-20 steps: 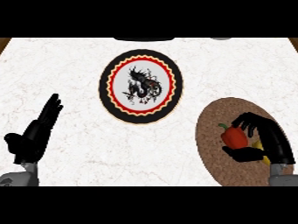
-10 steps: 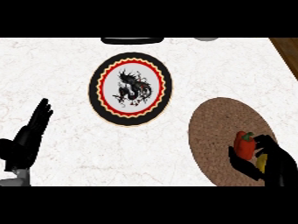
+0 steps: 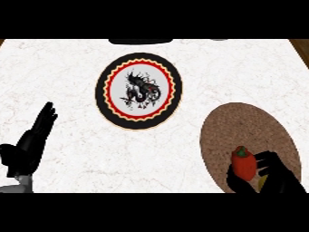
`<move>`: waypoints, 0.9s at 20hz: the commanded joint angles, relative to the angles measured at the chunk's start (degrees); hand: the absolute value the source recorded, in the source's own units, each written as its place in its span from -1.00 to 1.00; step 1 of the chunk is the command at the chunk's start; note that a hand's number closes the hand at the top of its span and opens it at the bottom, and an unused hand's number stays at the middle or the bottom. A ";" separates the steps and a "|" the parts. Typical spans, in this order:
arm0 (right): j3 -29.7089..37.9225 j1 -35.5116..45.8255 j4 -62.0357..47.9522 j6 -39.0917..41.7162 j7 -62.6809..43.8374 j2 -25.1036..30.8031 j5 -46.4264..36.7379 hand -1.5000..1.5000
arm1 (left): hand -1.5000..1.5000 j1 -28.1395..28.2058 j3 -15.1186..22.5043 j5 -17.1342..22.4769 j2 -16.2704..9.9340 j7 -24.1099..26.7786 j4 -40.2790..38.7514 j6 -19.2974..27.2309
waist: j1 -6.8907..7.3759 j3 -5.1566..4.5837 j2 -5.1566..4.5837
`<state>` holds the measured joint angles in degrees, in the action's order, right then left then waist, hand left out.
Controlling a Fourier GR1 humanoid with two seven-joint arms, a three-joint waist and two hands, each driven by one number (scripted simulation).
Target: Pick the bell pepper from the placemat and place it in the plate
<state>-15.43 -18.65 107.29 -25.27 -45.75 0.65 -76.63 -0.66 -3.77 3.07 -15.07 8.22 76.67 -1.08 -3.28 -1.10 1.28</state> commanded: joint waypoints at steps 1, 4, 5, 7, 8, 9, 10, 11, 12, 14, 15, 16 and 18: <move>-7.12 -0.39 7.32 0.53 -9.05 -0.62 -12.08 1.00 | 0.00 -0.04 -0.20 0.70 -0.79 -0.92 0.82 -1.10 | 0.85 0.29 0.07; -12.78 1.33 11.65 5.20 -15.11 -0.63 -21.26 1.00 | 0.00 -1.46 0.04 0.07 -0.44 -0.99 0.60 -0.36 | 1.02 0.37 -0.27; -14.58 2.82 12.47 7.91 -17.28 -0.64 -22.65 1.00 | 0.00 -1.72 0.78 0.11 0.02 -1.43 0.88 -0.74 | 1.46 0.37 -0.40; -19.84 5.43 13.11 9.99 -22.86 -0.64 -26.51 1.00 | 0.00 -0.74 1.20 0.22 0.25 -0.94 0.85 -1.40 | 2.77 0.52 -0.55; -21.70 5.91 14.48 12.79 -25.85 -0.64 -29.39 1.00 | 0.00 -0.91 0.92 -0.13 -0.08 -0.72 0.67 -1.07 | 2.61 0.59 -0.65; -23.84 7.54 13.66 13.37 -27.83 -0.64 -30.66 1.00 | 0.00 -0.75 1.13 0.36 -0.14 -0.35 0.21 -2.21 | 2.97 0.59 -0.77; -24.52 10.76 13.73 16.17 -29.95 -0.64 -31.66 1.00 | 0.00 -1.56 1.47 -0.30 0.14 -1.50 1.28 -1.11 | 3.57 0.69 -0.92; -24.98 13.17 14.47 18.79 -30.92 -0.64 -31.60 1.00 | 0.00 -3.00 1.29 0.22 0.26 -2.03 1.04 -1.33 | 3.61 0.65 -1.09; -25.80 15.56 12.94 21.23 -32.80 -0.64 -32.07 1.00 | 0.00 -2.70 2.30 -0.96 0.94 -1.03 0.42 -0.88 | 3.95 0.69 -1.34; -27.75 18.81 10.82 22.92 -35.62 -0.64 -31.72 1.00 | 0.00 -4.58 2.30 -0.78 1.41 -2.89 0.64 -0.25 | 4.37 0.77 -1.50; -28.44 19.61 10.01 23.84 -36.51 -0.63 -31.29 1.00 | 0.00 -4.28 2.31 -0.20 0.97 -2.73 0.28 -1.56 | 4.67 0.74 -1.55; -28.50 21.89 10.23 25.39 -38.19 -0.63 -30.69 1.00 | 0.00 -2.69 2.20 0.06 0.85 -2.00 1.45 -1.85 | 5.32 0.82 -1.38; -27.15 25.87 6.24 24.93 -39.24 -0.63 -26.59 1.00 | 0.00 -3.99 2.98 -1.24 1.20 -2.10 0.77 -1.06 | 5.89 0.89 -1.88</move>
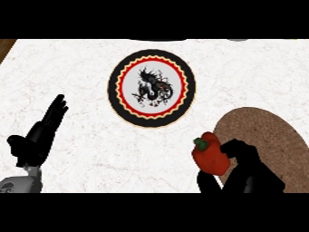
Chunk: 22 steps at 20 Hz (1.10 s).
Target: Pick the bell pepper from the placemat and place it in the plate
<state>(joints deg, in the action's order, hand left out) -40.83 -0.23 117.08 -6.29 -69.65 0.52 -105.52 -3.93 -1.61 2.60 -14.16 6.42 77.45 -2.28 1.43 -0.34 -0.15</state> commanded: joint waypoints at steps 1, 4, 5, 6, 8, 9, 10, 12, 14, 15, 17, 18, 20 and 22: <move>0.24 10.14 -5.70 5.01 -15.22 -0.50 4.04 1.00 | 0.00 -0.15 0.66 -0.76 0.52 1.67 -1.88 -0.28 | 1.51 0.10 -0.80; 3.62 16.30 -6.97 5.72 -15.53 -0.49 8.98 1.00 | 0.00 -2.11 -0.40 0.40 -0.28 0.72 -2.21 -1.20 | 1.63 0.16 -0.68; 4.14 18.02 -10.20 5.14 -15.53 -0.49 10.77 1.00 | 0.00 -2.31 1.26 -0.75 0.60 -0.53 -0.50 -0.41 | 2.55 0.24 -0.74; 6.12 20.51 -12.84 3.74 -15.51 -0.49 12.14 1.00 | 0.00 -1.81 2.13 -1.02 1.44 0.64 -0.63 -0.62 | 3.08 0.24 -0.94; 7.98 24.35 -16.00 3.51 -15.55 -0.49 13.92 1.00 | 0.00 -4.07 0.60 -0.69 0.38 -0.51 -1.66 -0.26 | 2.83 0.24 -0.97; 9.90 26.08 -18.50 3.37 -15.17 -0.49 15.76 1.00 | 0.00 -3.21 2.59 -1.98 1.80 0.79 -2.24 -0.14 | 2.95 0.23 -1.14; 12.53 29.70 -18.74 4.02 -14.53 -0.49 16.89 1.00 | 0.00 -1.98 2.04 -0.38 0.33 -0.42 0.23 -2.15 | 4.24 0.29 -0.76; 14.99 32.82 -24.35 2.11 -14.09 -0.49 19.15 1.00 | 0.00 -3.95 1.61 -0.75 0.99 -0.14 -0.88 -0.93 | 4.19 0.28 -1.17; 15.51 34.10 -28.97 -0.83 -14.98 -0.49 21.22 1.00 | 0.00 -3.79 1.91 -0.88 0.64 0.20 -1.78 -1.82 | 4.40 0.30 -1.28; 17.26 36.59 -31.19 -1.51 -14.04 -0.49 22.15 1.00 | 0.00 -3.86 1.99 -0.92 0.87 0.16 -1.14 -1.55 | 4.89 0.32 -1.29; 20.02 37.35 -31.43 -6.74 -14.26 -0.49 21.66 1.00 | 0.00 -3.11 2.13 -0.90 1.56 -0.36 -1.36 -1.03 | 4.46 0.41 -1.12; 21.70 38.06 -31.65 -9.32 -13.71 -0.49 20.53 1.00 | 0.00 -3.41 2.81 -1.50 2.77 0.26 -1.52 -0.11 | 4.59 0.44 -1.38; 24.21 38.69 -34.33 -10.51 -14.44 -0.49 21.24 -1.00 | 0.00 -4.47 2.57 -0.90 1.99 -0.21 -1.52 -1.34 | 4.54 0.44 -1.53; 26.24 40.83 -37.29 -9.36 -15.51 -0.49 21.47 -1.00 | 0.00 -5.22 1.44 -0.47 0.64 -1.75 -1.45 -1.58 | 4.64 0.41 -1.28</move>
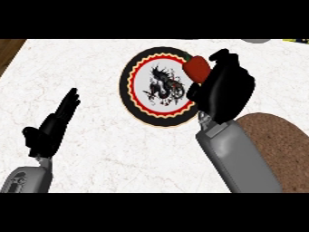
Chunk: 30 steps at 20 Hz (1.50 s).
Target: Pick the bell pepper from the placemat and place it in the plate
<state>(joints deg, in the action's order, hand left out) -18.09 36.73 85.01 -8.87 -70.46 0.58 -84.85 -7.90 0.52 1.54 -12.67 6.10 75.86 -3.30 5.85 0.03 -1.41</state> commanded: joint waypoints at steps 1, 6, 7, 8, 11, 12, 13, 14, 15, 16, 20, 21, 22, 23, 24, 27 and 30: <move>3.22 2.55 -5.70 -8.71 -14.71 -0.55 1.22 -1.00 | 0.00 -0.15 0.03 -0.55 -0.04 0.19 -0.12 0.43 | 0.28 0.03 0.05; 7.25 4.29 -9.95 -16.36 -14.33 -0.55 2.97 -1.00 | 0.00 -0.24 0.47 -0.46 0.52 -0.22 -0.14 0.24 | 0.58 0.08 0.00; 8.05 5.91 -9.50 -17.48 -13.56 -0.55 3.76 -1.00 | 0.00 -0.27 0.45 -0.01 0.40 -0.12 -0.02 -0.45 | 0.48 0.07 0.17; 8.92 6.78 -9.68 -19.93 -12.32 -0.55 2.70 -1.00 | 0.00 -1.30 -0.17 -0.18 0.56 0.29 -1.33 0.29 | 0.29 0.04 -0.21; 10.67 7.84 -7.44 -24.38 -11.49 -0.56 -0.52 -1.00 | 0.00 -0.67 -0.09 0.17 0.55 1.06 -1.23 -0.41 | -0.21 0.02 0.32; 10.88 6.53 -6.45 -26.67 -11.21 -0.56 -0.21 -1.00 | 0.00 -1.01 -0.57 0.23 -0.05 0.58 -1.51 -0.48 | -0.67 0.08 0.39; 12.41 6.49 -5.91 -28.59 -10.17 -0.56 -0.82 -1.00 | 0.00 0.53 -0.40 -0.13 -0.36 1.11 -0.82 -0.45 | -0.54 0.12 0.59; 11.64 4.85 -4.37 -30.52 -10.70 -0.56 -0.70 -1.00 | 0.00 -0.32 -0.24 0.01 0.79 0.35 -1.48 0.27 | -1.15 0.14 0.64; 12.01 2.60 -2.89 -33.11 -9.66 -0.56 0.28 -1.00 | 0.00 0.02 -1.61 0.63 -1.38 0.16 -1.02 -0.77 | -1.24 0.24 0.86; 12.65 2.78 -2.35 -35.20 -9.05 -0.56 1.48 -1.00 | 0.00 0.82 -1.07 -0.08 -0.40 1.07 -1.49 0.14 | -1.10 0.21 0.71; 7.81 -4.57 4.00 -40.33 -8.67 -0.57 1.74 -1.00 | 0.00 -0.22 -2.20 0.44 -0.34 -0.13 -2.35 0.90 | -3.48 0.12 1.47; 6.18 -7.69 5.17 -41.98 -8.19 -0.57 1.84 -1.00 | 0.00 0.26 -2.57 0.58 -0.82 -0.14 -1.73 0.85 | -3.60 0.14 1.65; 5.51 -8.90 5.76 -43.33 -8.47 -0.57 1.32 -1.00 | 0.00 0.77 -2.26 0.35 0.16 1.20 -3.05 1.13 | -4.07 0.05 1.49; 3.78 -12.05 7.78 -44.45 -7.80 -0.57 1.18 -1.00 | 0.00 0.34 -2.98 1.10 -0.78 -0.59 -1.49 0.81 | -4.41 0.12 1.88; 2.77 -14.72 6.82 -46.99 -7.80 -0.57 0.84 -1.00 | 0.00 0.49 -2.93 1.24 -0.75 0.37 -2.85 0.06 | -4.55 0.07 1.49; -4.05 -23.38 11.08 -49.75 -6.82 -0.58 -0.55 -1.00 | 0.00 3.32 -1.89 -0.60 0.24 1.57 -0.93 2.13 | -5.26 0.05 1.91; -8.23 -31.44 13.95 -52.65 -5.66 -0.58 -1.51 -1.00 | 0.00 5.43 -3.88 1.66 -1.95 1.09 1.39 0.06 | -5.44 0.06 2.06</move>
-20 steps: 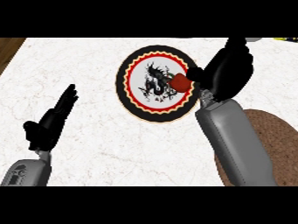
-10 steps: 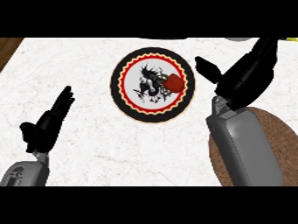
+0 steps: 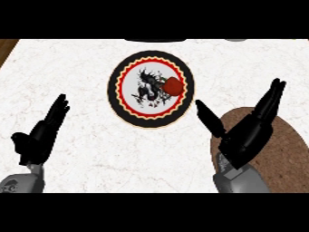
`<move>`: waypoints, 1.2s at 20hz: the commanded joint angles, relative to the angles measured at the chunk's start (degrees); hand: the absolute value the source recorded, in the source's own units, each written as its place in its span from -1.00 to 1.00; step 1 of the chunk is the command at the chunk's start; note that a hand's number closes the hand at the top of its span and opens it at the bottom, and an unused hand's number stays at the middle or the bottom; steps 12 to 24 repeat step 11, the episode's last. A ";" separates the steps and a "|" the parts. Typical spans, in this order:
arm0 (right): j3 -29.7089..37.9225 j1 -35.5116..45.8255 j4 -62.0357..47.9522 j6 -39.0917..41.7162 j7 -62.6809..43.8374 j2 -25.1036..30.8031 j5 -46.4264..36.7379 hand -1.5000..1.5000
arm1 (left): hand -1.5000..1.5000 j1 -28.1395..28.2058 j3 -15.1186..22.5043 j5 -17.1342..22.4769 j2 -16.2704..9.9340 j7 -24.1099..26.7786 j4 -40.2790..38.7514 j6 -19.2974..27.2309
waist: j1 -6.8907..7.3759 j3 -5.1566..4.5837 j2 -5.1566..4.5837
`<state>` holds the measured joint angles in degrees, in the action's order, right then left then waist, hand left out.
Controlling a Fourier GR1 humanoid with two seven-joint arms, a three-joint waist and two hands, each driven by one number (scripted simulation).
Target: Pick the bell pepper from the placemat and place it in the plate
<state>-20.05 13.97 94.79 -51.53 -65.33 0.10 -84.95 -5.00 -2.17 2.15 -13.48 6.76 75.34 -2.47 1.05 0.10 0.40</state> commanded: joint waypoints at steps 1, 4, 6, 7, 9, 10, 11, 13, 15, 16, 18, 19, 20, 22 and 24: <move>-8.73 -9.97 4.50 -11.50 -10.90 -0.10 -2.27 -1.00 | 0.00 -0.14 -1.94 2.24 -2.36 -2.24 1.33 -2.22 | -1.05 -0.01 0.12; -12.38 -16.09 6.64 -13.10 -11.11 -0.10 -5.45 -1.00 | 0.00 0.63 -1.38 0.28 -0.61 1.21 -0.26 -0.01 | -1.73 -0.11 -0.07; -13.28 -19.17 5.09 -15.70 -11.15 -0.10 -6.40 -1.00 | 0.00 3.87 -0.28 -0.28 -0.15 0.90 2.39 0.13 | -1.20 -0.06 -0.07; -13.26 -20.83 4.84 -17.72 -9.90 -0.10 -6.43 -1.00 | 0.00 2.02 -2.78 1.64 -2.23 0.67 0.51 -1.61 | -1.49 -0.07 -0.21; -14.46 -22.14 6.24 -17.76 -10.24 -0.10 -7.60 -1.00 | 0.00 1.95 -1.55 0.22 -1.08 1.78 0.42 -0.72 | -1.62 -0.09 -0.22; -15.32 -24.08 3.29 -21.91 -8.98 -0.10 -8.31 -1.00 | 0.00 0.36 -1.79 -0.05 -0.31 2.46 -2.35 -0.09 | -1.85 -0.09 -0.37; -16.61 -27.41 6.45 -21.18 -9.31 -0.10 -10.57 -1.00 | 0.00 2.35 -2.11 0.63 -1.04 2.64 -0.40 -1.02 | -1.91 -0.10 -0.16; -16.61 -27.41 6.45 -21.18 -9.31 -0.10 -10.57 -1.00 | 0.00 2.35 -2.11 0.63 -1.04 2.64 -0.40 -1.02 | -1.91 -0.10 -0.16; -16.61 -27.41 6.45 -21.18 -9.31 -0.10 -10.57 -1.00 | 0.00 2.35 -2.11 0.63 -1.04 2.64 -0.40 -1.02 | -1.91 -0.10 -0.16; -16.61 -27.41 6.45 -21.18 -9.31 -0.10 -10.57 -1.00 | 0.00 2.35 -2.11 0.63 -1.04 2.64 -0.40 -1.02 | -1.91 -0.10 -0.16; -16.61 -27.41 6.45 -21.18 -9.31 -0.10 -10.57 -1.00 | 0.00 2.35 -2.11 0.63 -1.04 2.64 -0.40 -1.02 | -1.91 -0.10 -0.16; -16.61 -27.41 6.45 -21.18 -9.31 -0.10 -10.57 -1.00 | 0.00 2.35 -2.11 0.63 -1.04 2.64 -0.40 -1.02 | -1.91 -0.10 -0.16; -16.61 -27.41 6.45 -21.18 -9.31 -0.10 -10.57 -1.00 | 0.00 2.35 -2.11 0.63 -1.04 2.64 -0.40 -1.02 | -1.91 -0.10 -0.16; -16.61 -27.41 6.45 -21.18 -9.31 -0.10 -10.57 -1.00 | 0.00 2.35 -2.11 0.63 -1.04 2.64 -0.40 -1.02 | -1.91 -0.10 -0.16; -16.61 -27.41 6.45 -21.18 -9.31 -0.10 -10.57 -1.00 | 0.00 2.35 -2.11 0.63 -1.04 2.64 -0.40 -1.02 | -1.91 -0.10 -0.16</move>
